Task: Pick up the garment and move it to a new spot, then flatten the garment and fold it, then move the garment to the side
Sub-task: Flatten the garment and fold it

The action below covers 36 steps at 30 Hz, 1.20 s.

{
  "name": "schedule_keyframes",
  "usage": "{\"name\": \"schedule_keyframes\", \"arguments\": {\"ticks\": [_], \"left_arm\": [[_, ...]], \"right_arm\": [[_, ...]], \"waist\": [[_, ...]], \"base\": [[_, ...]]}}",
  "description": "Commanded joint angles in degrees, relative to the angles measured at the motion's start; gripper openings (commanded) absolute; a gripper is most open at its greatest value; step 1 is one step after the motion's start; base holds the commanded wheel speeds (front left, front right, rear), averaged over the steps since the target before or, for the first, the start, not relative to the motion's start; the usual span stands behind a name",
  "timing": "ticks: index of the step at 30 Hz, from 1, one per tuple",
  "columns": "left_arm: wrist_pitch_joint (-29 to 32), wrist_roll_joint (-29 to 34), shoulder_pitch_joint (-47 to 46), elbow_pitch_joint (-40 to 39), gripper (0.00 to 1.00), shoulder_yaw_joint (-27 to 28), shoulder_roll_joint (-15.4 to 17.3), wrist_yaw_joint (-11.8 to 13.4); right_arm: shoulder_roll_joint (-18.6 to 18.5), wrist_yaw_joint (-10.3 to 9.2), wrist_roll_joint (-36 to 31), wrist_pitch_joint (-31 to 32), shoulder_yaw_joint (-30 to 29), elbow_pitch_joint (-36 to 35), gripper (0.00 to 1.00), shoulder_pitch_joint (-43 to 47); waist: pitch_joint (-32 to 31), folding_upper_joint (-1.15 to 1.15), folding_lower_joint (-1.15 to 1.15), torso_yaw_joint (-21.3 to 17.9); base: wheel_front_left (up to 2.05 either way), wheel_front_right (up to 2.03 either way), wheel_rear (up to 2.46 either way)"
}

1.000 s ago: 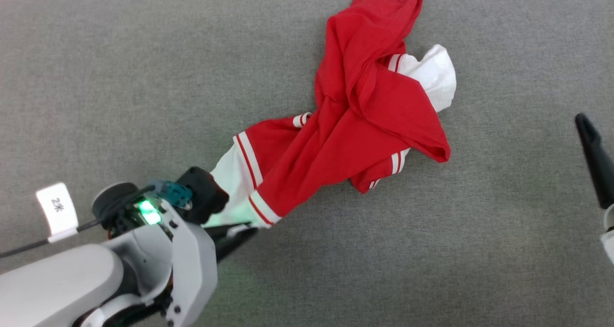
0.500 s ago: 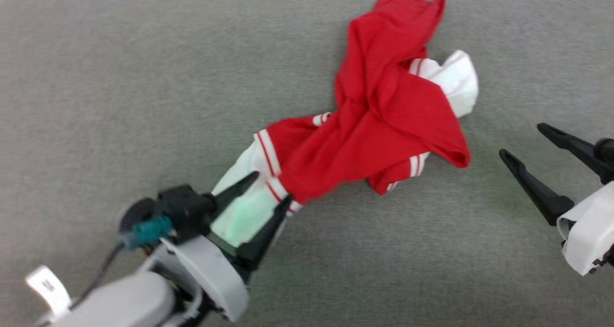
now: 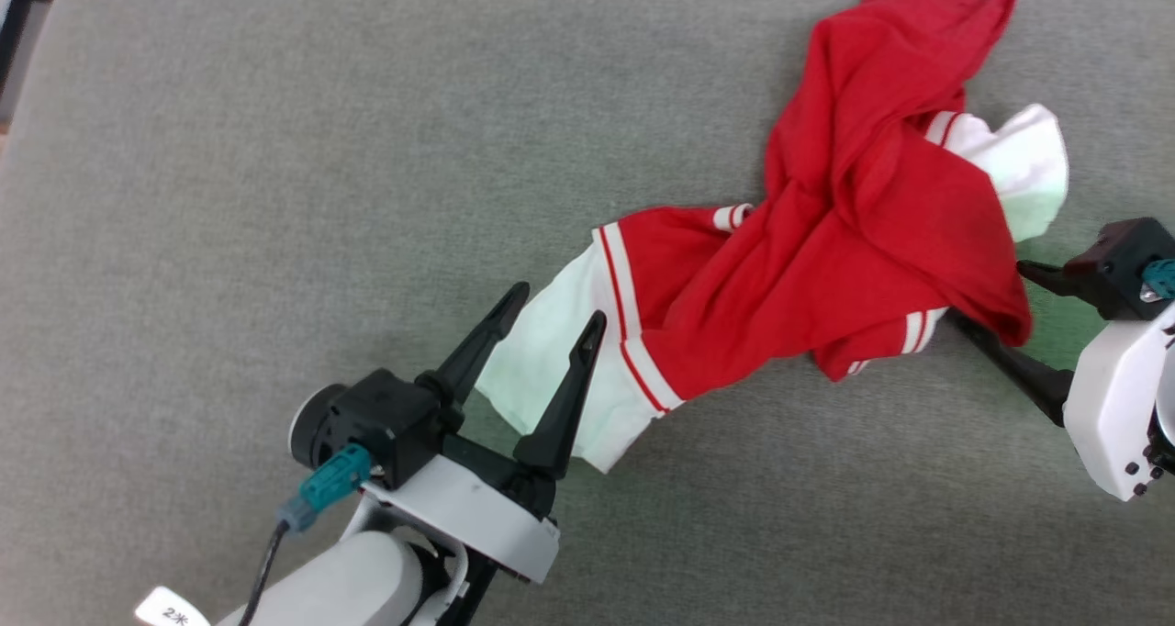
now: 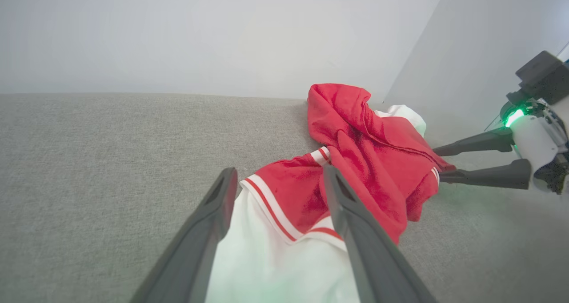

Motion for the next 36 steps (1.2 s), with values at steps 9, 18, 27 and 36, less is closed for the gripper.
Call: {"name": "schedule_keyframes", "arguments": {"ticks": [9,18,27,36], "left_arm": [[-0.22,5.64,4.76,3.26,1.0,7.48,-4.63,-5.74],[-0.16,7.17,8.0,4.32,1.0,11.48,-5.93,-7.41],[-0.16,7.74,9.06,4.72,1.0,13.08,-6.09,-8.55],[-0.16,7.89,8.97,4.63,1.0,14.12,-5.62,-8.39]], "right_arm": [[-0.63,-0.04,0.75,-4.76,8.9,6.19,0.0,-6.97],[-4.62,-0.05,7.89,-7.16,4.73,-1.46,0.0,-2.12],[-5.96,-0.04,22.03,-8.17,-2.44,-17.23,0.0,10.58],[-8.78,-0.01,39.25,-2.33,4.77,-40.22,0.0,19.63]], "waist": [[1.56,0.0,0.0,1.6],[0.96,0.0,0.0,-0.79],[0.65,0.0,0.0,-3.2],[0.81,0.0,0.0,-4.38]], "base": [[0.0,0.0,0.0],[0.0,0.0,0.0],[0.0,0.0,0.0],[0.0,0.0,0.0]]}}
